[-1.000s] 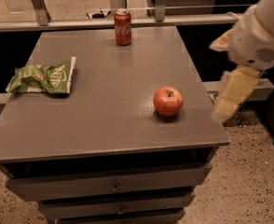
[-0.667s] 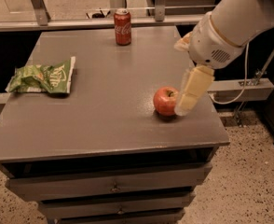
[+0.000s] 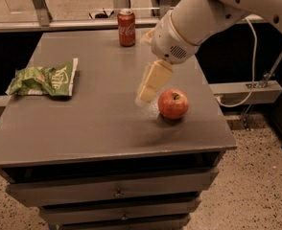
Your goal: Move green jalapeno chip bag near coke can
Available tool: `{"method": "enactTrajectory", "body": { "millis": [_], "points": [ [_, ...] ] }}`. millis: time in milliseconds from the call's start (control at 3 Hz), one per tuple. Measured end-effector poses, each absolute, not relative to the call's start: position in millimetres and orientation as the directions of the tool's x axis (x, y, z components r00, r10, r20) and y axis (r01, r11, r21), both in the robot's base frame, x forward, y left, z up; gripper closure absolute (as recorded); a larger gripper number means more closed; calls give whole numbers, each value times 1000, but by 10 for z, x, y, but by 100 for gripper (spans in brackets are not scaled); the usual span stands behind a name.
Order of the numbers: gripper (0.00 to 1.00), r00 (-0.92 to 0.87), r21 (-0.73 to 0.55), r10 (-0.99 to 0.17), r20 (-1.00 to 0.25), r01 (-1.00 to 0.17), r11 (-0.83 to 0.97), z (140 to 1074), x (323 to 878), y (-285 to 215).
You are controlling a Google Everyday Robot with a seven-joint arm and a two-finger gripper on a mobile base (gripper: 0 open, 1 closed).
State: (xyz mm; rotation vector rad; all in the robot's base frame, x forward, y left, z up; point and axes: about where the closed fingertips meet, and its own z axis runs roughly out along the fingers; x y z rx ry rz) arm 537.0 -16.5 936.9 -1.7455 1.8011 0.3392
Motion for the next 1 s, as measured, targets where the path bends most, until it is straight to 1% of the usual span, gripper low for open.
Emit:
{"method": "enactTrajectory", "body": {
  "millis": [333, 1000],
  "points": [
    [0, 66, -196, -762, -644, -977, 81, 9085, 5642, 527],
    [0, 67, -154, -663, -745, -985, 73, 8762, 6141, 1566]
  ]
}}
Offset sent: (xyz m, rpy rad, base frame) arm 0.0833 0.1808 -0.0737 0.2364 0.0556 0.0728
